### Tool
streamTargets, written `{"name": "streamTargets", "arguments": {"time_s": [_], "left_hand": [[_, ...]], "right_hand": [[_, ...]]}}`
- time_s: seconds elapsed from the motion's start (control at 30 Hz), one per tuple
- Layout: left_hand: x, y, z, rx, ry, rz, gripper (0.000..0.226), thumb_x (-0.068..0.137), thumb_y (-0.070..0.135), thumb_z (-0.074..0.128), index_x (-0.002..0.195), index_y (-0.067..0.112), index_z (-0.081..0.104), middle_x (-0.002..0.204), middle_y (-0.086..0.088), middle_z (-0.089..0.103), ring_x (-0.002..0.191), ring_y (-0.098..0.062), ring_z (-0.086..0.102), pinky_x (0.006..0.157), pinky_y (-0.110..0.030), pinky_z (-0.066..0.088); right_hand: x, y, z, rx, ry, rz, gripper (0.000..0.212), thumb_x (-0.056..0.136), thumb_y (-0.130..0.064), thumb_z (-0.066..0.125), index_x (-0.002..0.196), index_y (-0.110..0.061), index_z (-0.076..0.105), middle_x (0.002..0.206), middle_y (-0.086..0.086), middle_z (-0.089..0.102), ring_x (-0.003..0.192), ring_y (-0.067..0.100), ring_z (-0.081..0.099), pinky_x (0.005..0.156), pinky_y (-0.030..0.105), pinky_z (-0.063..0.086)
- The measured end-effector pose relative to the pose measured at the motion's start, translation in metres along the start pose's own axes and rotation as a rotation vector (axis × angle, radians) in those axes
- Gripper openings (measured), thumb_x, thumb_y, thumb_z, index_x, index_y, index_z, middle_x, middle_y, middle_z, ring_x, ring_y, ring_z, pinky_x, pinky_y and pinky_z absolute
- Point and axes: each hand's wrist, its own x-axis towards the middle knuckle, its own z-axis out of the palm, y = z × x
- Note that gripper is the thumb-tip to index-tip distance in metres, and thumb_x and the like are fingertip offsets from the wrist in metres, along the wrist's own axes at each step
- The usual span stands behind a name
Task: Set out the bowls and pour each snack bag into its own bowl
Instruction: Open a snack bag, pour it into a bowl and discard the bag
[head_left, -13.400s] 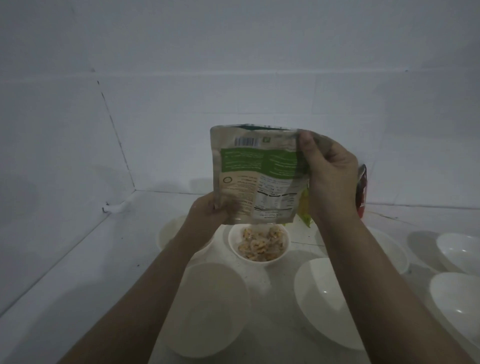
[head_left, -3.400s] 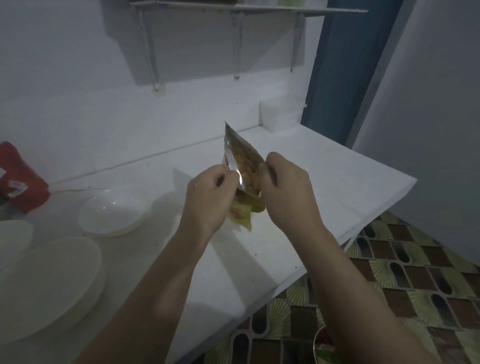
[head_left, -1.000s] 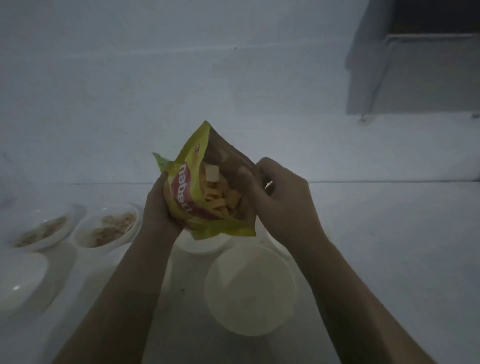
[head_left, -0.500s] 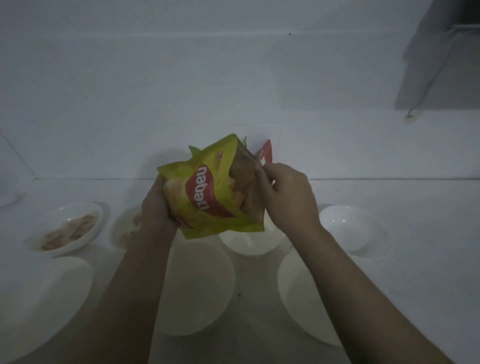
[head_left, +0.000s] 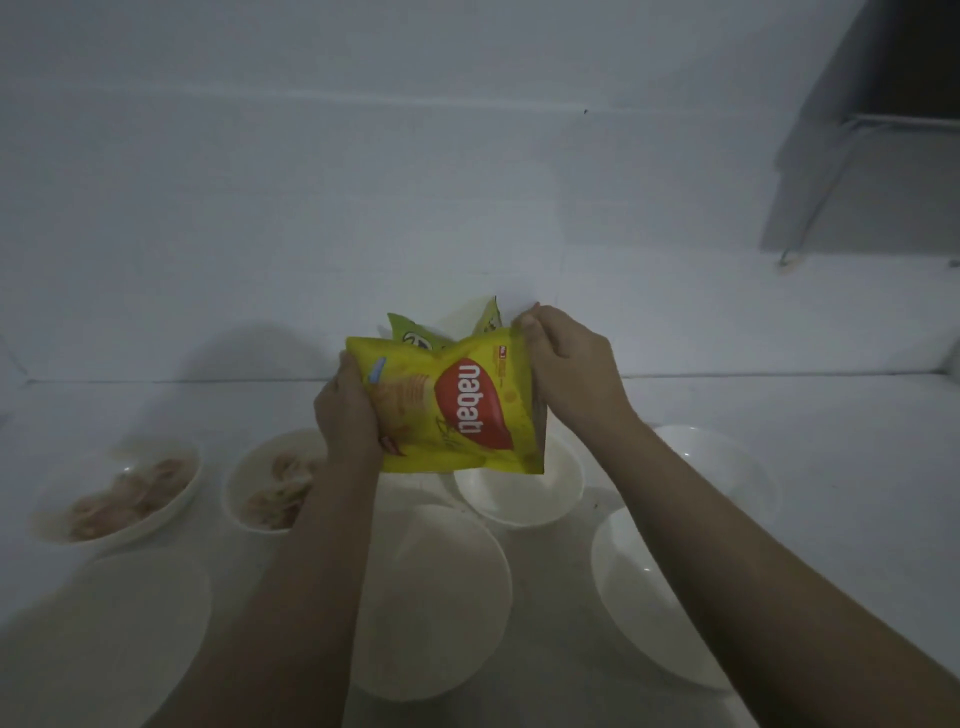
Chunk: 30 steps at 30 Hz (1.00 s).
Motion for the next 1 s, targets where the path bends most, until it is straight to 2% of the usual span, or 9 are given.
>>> {"name": "streamTargets", "arguments": {"time_s": [0.1,0.2,0.37,0.53,0.63,0.73,0.83,0.93,1.0], "left_hand": [[0.006,0.003,0.003,0.042,-0.035,0.048,0.040,0.094,0.050,0.050,0.080,0.017,0.068,0.095,-0.006,0.070,0.093,-0.026,0.068,0.086,-0.045,0.056],[0.012,0.005,0.002,0.110,-0.030,0.116,0.044,0.093,0.052,0.048,0.079,0.014,0.066,0.086,-0.005,0.068,0.083,-0.023,0.063,0.084,-0.043,0.054],[0.015,0.008,0.004,0.193,-0.019,0.200,0.046,0.097,0.047,0.046,0.063,0.017,0.056,0.069,0.001,0.059,0.072,-0.020,0.055,0.066,-0.031,0.044],[0.019,0.008,0.004,0.305,-0.031,0.324,0.052,0.097,0.051,0.040,0.060,0.016,0.054,0.071,-0.003,0.062,0.077,-0.027,0.060,0.078,-0.042,0.051],[0.015,0.010,0.009,0.359,-0.047,0.397,0.055,0.098,0.051,0.037,0.060,0.014,0.051,0.066,-0.002,0.059,0.074,-0.027,0.058,0.075,-0.043,0.050],[0.012,0.015,0.015,0.377,-0.061,0.452,0.055,0.099,0.051,0.036,0.058,0.017,0.049,0.063,0.000,0.056,0.069,-0.026,0.057,0.070,-0.041,0.049],[0.015,0.015,0.018,0.379,-0.070,0.495,0.057,0.098,0.054,0.036,0.058,0.014,0.046,0.060,-0.002,0.055,0.068,-0.029,0.057,0.067,-0.044,0.049],[0.016,0.014,0.018,0.393,-0.071,0.499,0.059,0.096,0.056,0.034,0.060,0.012,0.048,0.061,-0.004,0.056,0.068,-0.030,0.057,0.068,-0.045,0.051],[0.015,0.016,0.017,0.410,-0.059,0.505,0.056,0.098,0.053,0.035,0.057,0.015,0.042,0.059,-0.001,0.052,0.066,-0.026,0.053,0.067,-0.042,0.046]], "right_hand": [[0.007,0.013,0.009,-0.073,0.034,0.009,0.025,0.104,-0.026,0.045,0.084,-0.021,0.059,0.079,-0.004,0.064,0.074,0.014,0.058,0.065,0.030,0.041],[0.008,0.027,0.013,-0.088,0.057,0.043,0.026,0.104,-0.032,0.046,0.102,-0.013,0.064,0.092,-0.003,0.066,0.083,0.014,0.060,0.062,0.016,0.040],[0.010,0.041,0.016,-0.150,0.042,0.032,0.019,0.100,-0.023,0.055,0.094,-0.009,0.067,0.094,0.006,0.070,0.087,0.021,0.062,0.071,0.027,0.041],[0.006,0.051,0.016,-0.156,0.045,0.038,0.015,0.099,-0.021,0.057,0.092,-0.014,0.069,0.092,0.002,0.071,0.087,0.019,0.061,0.074,0.028,0.044],[0.000,0.059,0.013,-0.187,0.072,0.018,0.015,0.098,-0.020,0.058,0.089,-0.016,0.069,0.092,0.001,0.070,0.084,0.014,0.056,0.072,0.026,0.040],[-0.004,0.066,0.010,-0.227,0.091,0.025,0.015,0.098,-0.023,0.060,0.090,-0.016,0.070,0.092,0.001,0.066,0.079,0.012,0.054,0.065,0.016,0.035],[-0.006,0.071,0.009,-0.258,0.104,0.048,0.016,0.098,-0.024,0.061,0.093,-0.014,0.072,0.093,0.000,0.062,0.069,0.005,0.050,0.062,0.005,0.031],[-0.006,0.072,0.012,-0.283,0.112,0.033,0.016,0.097,-0.023,0.061,0.094,-0.013,0.073,0.094,0.000,0.061,0.067,0.005,0.048,0.061,0.006,0.031],[-0.006,0.072,0.014,-0.301,0.120,0.017,0.015,0.097,-0.023,0.061,0.093,-0.014,0.073,0.093,0.000,0.061,0.071,0.010,0.049,0.061,0.015,0.032]]}}
